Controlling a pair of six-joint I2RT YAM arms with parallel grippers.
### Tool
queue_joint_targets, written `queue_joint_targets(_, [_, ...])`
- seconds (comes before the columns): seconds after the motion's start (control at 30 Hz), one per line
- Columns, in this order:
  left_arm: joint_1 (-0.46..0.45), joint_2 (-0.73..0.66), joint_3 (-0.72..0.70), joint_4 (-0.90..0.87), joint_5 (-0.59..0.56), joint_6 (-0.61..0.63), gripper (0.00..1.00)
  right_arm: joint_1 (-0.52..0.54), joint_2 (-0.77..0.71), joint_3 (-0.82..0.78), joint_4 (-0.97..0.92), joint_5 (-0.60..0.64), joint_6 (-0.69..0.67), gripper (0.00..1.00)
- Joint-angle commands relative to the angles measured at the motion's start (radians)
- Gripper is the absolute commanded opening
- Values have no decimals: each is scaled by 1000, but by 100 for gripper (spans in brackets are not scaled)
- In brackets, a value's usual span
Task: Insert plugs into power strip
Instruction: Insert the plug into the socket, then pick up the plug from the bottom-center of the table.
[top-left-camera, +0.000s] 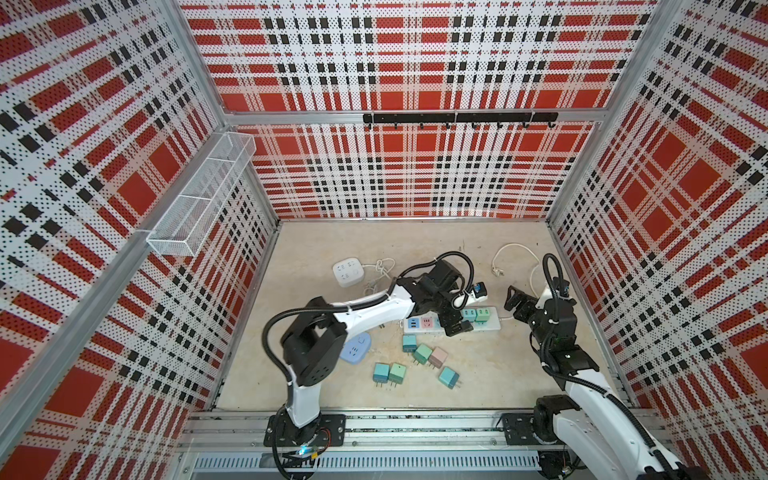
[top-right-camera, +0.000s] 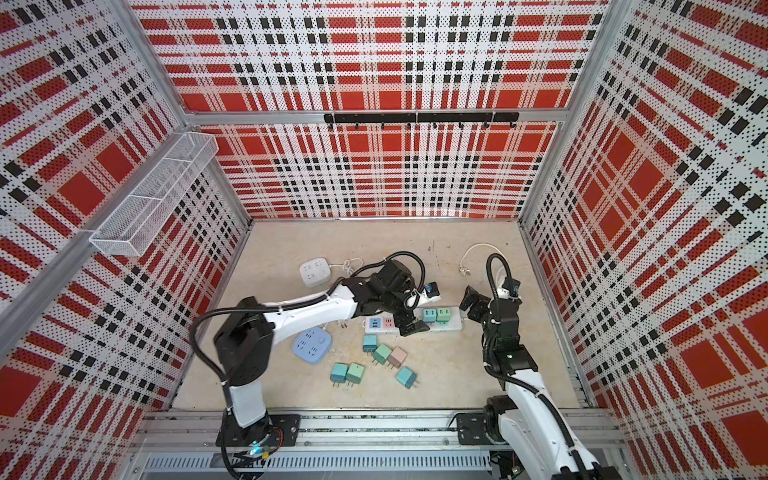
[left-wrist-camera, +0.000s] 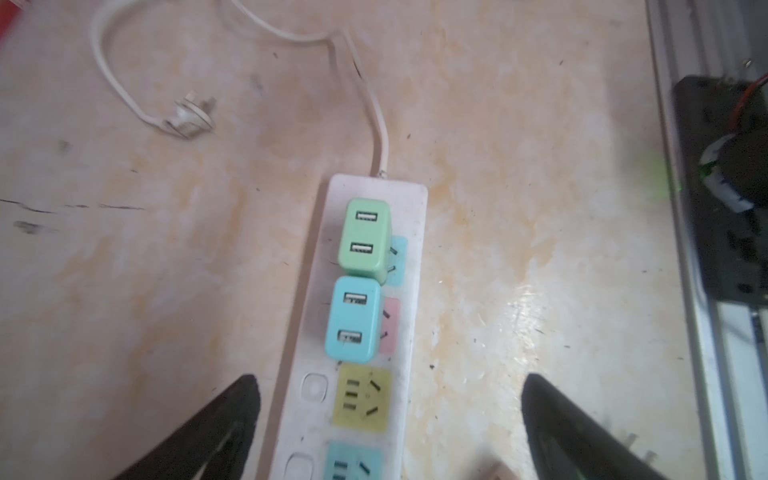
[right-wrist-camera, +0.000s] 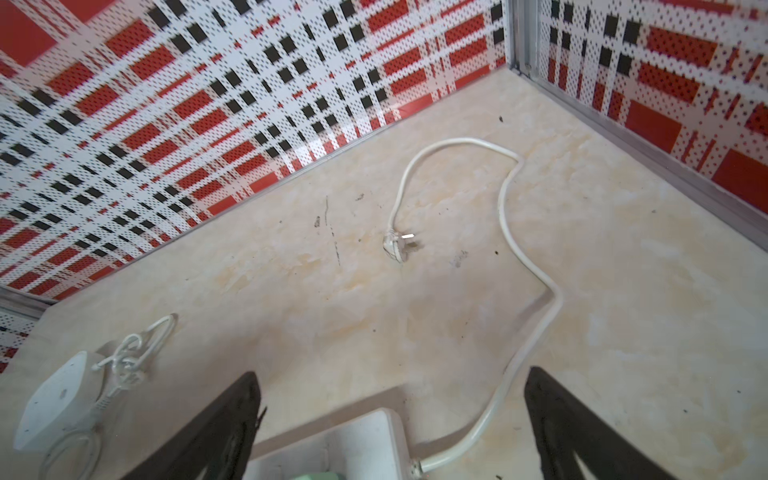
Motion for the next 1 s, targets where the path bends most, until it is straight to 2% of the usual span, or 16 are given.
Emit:
queue_joint_targets(0.0, [-10,-213,-132,149,-75,-127,99,84,-40,66,-92,-9,3,100])
queue_joint_targets(0.13, [5,-489,-381,293,-162,-315,99,242,-26,145,-181,12,-4,99])
queue_joint_targets(0.23, [86,-677,-553,336,-273,-567,99,398,-15,181,-235,27,-13,95])
queue_joint_targets(0.3, [173,-767,-632,302,-268,-710,99,515,-3,187,-249,49,-12,94])
queue_joint_targets(0.37, [272,-838,-708,287,-175,-788,99,629,24,184,-263,66,-12,93])
queue_joint_targets(0.47, [348,-922,-806,260,-136,-805,99,767,83,187,-308,95,-7,93])
queue_joint_targets(0.57, [352,-983,-871,224,-211,-785,100,849,133,182,-351,90,17,94])
queue_joint_targets(0.8, [344,-1040,-916,121,-322,-729,99,862,103,72,-334,-23,93,96])
queue_joint_targets(0.97, [316,-1075,-978,129,-385,-695,99,863,93,23,-311,-141,86,99])
